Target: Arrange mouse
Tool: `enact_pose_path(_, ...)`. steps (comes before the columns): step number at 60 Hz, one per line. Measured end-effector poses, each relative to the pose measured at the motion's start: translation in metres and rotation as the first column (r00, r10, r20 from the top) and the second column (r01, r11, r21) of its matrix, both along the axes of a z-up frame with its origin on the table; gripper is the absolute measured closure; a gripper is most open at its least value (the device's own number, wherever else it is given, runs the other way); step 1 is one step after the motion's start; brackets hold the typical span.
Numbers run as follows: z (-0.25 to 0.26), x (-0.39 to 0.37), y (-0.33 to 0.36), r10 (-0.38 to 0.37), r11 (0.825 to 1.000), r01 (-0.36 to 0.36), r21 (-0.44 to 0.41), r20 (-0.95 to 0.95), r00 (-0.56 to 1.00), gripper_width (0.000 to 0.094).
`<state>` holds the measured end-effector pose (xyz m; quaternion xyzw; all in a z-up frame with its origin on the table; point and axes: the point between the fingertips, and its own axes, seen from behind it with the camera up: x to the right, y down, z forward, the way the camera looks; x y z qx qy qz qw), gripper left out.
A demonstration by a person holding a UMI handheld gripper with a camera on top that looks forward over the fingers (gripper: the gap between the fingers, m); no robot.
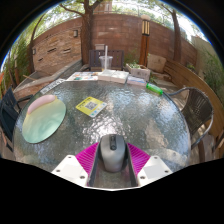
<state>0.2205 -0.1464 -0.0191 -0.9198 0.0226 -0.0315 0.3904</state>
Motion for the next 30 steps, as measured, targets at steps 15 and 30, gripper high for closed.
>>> enact_pose_path(15, 0.002, 0.002, -0.001, -0.029, 1.0, 0.029, 0.002, 0.013, 0.999, 0.0558)
enact_pose_path(30, 0.144, -0.003, 0.04, -0.163, 0.958, 0.146, 0.246, 0.049, 0.985, 0.0557)
